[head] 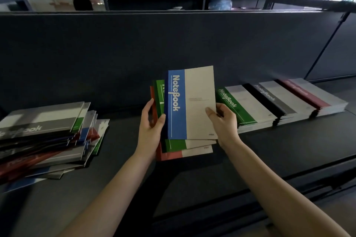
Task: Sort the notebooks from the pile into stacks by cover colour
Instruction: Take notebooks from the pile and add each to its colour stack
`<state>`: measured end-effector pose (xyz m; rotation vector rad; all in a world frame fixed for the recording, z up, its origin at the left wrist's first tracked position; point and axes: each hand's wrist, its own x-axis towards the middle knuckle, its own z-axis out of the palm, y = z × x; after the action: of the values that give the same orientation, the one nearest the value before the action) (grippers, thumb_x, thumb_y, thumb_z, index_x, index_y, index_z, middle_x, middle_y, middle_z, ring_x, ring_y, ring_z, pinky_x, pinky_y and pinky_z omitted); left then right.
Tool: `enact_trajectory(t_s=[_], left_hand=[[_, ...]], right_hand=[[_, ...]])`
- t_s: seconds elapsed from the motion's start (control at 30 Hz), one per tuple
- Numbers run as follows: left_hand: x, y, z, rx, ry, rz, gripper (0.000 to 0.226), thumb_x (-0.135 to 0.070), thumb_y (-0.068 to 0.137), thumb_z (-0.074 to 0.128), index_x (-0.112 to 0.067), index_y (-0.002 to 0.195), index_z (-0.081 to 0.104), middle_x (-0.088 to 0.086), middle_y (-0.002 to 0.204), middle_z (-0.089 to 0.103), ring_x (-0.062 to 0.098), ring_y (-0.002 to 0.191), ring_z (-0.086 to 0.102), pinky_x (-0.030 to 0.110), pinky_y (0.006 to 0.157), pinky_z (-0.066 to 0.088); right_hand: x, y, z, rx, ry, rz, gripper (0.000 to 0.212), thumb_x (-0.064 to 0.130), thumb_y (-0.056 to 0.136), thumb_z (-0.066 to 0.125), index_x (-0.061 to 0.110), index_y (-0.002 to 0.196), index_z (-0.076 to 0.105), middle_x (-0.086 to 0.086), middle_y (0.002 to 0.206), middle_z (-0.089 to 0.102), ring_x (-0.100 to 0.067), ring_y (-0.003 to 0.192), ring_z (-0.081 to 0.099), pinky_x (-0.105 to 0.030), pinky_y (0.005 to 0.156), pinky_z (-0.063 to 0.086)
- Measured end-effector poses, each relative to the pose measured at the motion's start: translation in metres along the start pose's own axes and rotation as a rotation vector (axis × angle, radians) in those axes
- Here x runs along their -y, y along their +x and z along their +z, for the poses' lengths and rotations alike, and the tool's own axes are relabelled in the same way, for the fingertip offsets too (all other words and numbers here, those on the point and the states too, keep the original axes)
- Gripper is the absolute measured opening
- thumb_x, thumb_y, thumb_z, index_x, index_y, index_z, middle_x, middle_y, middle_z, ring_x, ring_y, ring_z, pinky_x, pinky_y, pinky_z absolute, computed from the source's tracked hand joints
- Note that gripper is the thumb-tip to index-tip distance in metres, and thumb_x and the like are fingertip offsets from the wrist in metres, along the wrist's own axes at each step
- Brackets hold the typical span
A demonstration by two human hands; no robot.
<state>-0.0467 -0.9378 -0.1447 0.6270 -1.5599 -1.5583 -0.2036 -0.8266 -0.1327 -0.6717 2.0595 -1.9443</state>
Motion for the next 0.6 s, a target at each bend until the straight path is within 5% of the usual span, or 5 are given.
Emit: enact_trajectory(t_s=[0.1,0.27,0.4,0.6], left_hand=[[-0.001,0.002,-0.008,-0.006,0.033,0.015,0.048,-0.015,0.096,0.054,-0.041,0.133,0.037,-0.008,0.137,0.046,0.006,0.122,0.05,0.03,0.097,0.048],[-0.003,0.002,-0.027,-0.112,0.02,0.005,0.05,-0.01,0.096,0.053,-0.04,0.133,0.039,-0.01,0.132,0.048,0.0,0.109,0.056,0.017,0.077,0.054],[-0.002,0.0,-0.043,-0.222,0.017,-0.01,0.049,-0.012,0.096,0.053,-0.037,0.135,0.039,-0.013,0.127,0.05,0.002,0.108,0.055,0.024,0.084,0.051],[-0.004,-0.002,-0.064,-0.339,0.037,-0.013,0.047,-0.014,0.096,0.054,-0.04,0.133,0.04,-0.001,0.134,0.052,0.016,0.115,0.057,0.039,0.093,0.051]], right_hand=[[0.0,0.01,-0.003,-0.005,-0.08,-0.027,0.011,0.017,0.092,0.061,0.014,0.103,0.061,0.004,0.087,0.067,-0.009,0.077,0.064,-0.02,0.06,0.05],[0.002,0.036,-0.015,0.004,-0.311,-0.054,0.01,0.018,0.092,0.06,0.016,0.1,0.066,0.002,0.085,0.066,-0.019,0.081,0.063,-0.03,0.068,0.051],[0.001,0.049,-0.019,0.033,-0.468,-0.053,0.021,0.018,0.093,0.059,0.009,0.109,0.068,-0.009,0.09,0.068,-0.029,0.084,0.063,-0.027,0.063,0.047],[-0.016,0.052,-0.011,0.105,-0.591,-0.025,0.025,0.013,0.093,0.057,0.009,0.116,0.066,-0.004,0.082,0.062,-0.019,0.063,0.052,-0.03,0.065,0.045]])
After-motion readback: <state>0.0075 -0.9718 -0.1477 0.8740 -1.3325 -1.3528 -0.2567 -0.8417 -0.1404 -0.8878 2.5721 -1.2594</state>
